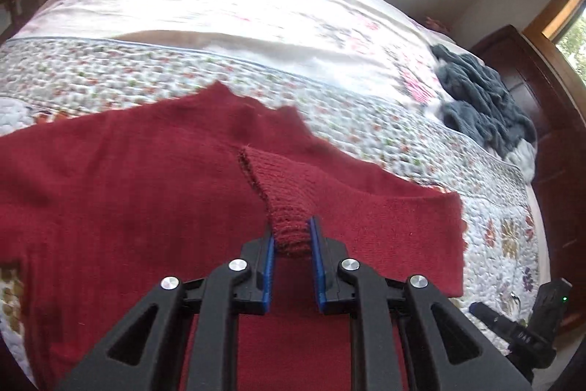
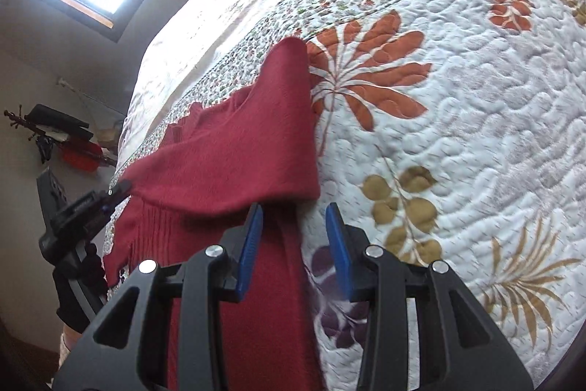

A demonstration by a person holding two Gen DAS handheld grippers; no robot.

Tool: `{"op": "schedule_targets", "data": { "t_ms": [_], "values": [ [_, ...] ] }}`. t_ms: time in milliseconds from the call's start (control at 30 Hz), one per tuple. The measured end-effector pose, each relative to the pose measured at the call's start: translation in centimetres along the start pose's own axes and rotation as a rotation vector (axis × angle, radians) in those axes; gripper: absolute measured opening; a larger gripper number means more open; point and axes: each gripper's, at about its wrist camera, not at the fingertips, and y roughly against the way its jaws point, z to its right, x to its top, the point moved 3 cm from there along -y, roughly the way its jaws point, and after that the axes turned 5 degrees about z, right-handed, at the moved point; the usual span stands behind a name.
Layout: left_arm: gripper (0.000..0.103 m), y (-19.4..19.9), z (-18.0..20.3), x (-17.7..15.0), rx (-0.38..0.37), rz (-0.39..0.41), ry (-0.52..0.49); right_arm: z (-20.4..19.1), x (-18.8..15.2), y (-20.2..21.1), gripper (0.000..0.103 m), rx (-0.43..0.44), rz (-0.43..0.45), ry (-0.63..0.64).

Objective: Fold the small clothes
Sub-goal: 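Lay the sleeve on the body and open the right tool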

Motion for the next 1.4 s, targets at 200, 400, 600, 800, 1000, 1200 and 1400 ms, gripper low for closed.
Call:
{"op": "schedule_targets", "data": {
  "t_ms": [200,400,600,800,1000,1200,1400],
  "values": [
    [0.017,1.3,-6.4,0.3,0.074,0.011,0.050,-1.6,0.8,-3.6,0.036,-0.004,-0.063,0.002],
    [0.017,-0.7,-8.6,-0.7,0.109,-0.039,0.041,-2.5,0.4,-7.3,0.034,-0.040,-0.132,0.013],
    [0.019,-3.5,-10.6,-2.1,0.157,-0.096,0.035,-1.3,-0.2,-9.0,0.022,-0.109,-0.151,0.023],
    [0.024,-1.6,-11.9,-1.6,0.119,-0.061,0.082,-1.7,-0.2,-8.8,0.023,-0.145,-0.173,0.062],
    [0.028,3.7,-11.3,-0.4,0.077,0.051,0.071,-6.5,0.7,-4.6,0.028,-0.104,-0.077,0.155],
    [0.029,1.0,-7.5,-1.4,0.019,-0.018,0.027,-9.7,0.0,-7.9,0.028,-0.093,-0.156,0.190],
    [0.029,-4.8,-6.9,-3.5,0.075,-0.134,-0.018,-7.7,-1.7,-12.3,0.026,-0.180,-0.244,0.176]
  ]
}}
